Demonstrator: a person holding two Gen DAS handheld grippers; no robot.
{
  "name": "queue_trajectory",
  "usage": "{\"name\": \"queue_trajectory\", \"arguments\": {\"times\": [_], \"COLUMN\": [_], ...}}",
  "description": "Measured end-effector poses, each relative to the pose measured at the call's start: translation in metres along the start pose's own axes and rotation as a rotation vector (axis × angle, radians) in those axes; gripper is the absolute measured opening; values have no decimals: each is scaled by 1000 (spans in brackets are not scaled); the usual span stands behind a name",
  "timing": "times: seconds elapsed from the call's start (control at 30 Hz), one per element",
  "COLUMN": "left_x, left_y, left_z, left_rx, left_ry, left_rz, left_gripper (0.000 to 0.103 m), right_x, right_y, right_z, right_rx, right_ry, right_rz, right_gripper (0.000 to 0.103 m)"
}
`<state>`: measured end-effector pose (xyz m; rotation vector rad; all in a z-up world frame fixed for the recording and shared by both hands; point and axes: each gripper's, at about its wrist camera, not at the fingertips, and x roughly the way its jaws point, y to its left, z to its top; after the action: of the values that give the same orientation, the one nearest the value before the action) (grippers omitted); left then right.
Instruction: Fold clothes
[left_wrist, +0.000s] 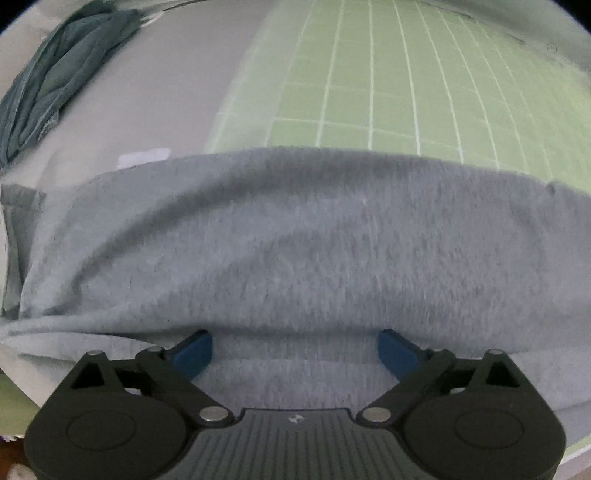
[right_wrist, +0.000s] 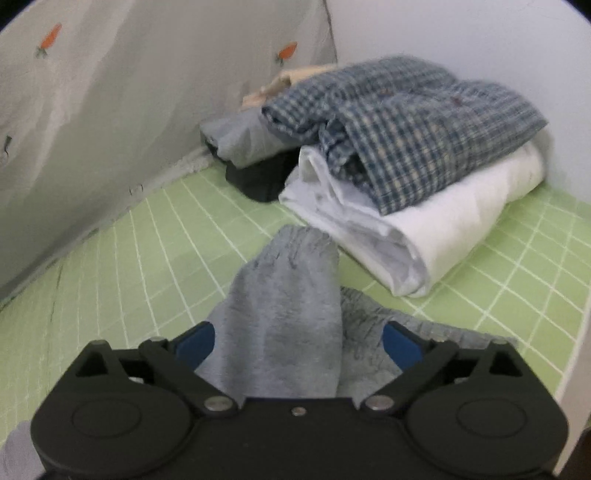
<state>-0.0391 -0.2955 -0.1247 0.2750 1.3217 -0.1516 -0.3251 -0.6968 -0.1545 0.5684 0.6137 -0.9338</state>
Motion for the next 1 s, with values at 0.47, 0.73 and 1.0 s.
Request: {"name": "queue_trajectory", "arguments": {"times": [0.47,0.73,1.0], "left_x": [10,11,16], "left_y": [14,20,30], "left_z": [9,9,4], "left_rx": [-44,-45,-38], "left_ry": [71,55,68], "left_rz": [-39,-45,-52], "left_gripper": [103,103,103], "right_x": [-18,-71,-84], "right_y": [1,-27,-39], "right_z": [2,-18,-38], "right_rx": [-34,8,17], "right_ry": [-72,-106,-91], "right_rz": [-4,-73,-151], "right_gripper": [2,2,2]}}
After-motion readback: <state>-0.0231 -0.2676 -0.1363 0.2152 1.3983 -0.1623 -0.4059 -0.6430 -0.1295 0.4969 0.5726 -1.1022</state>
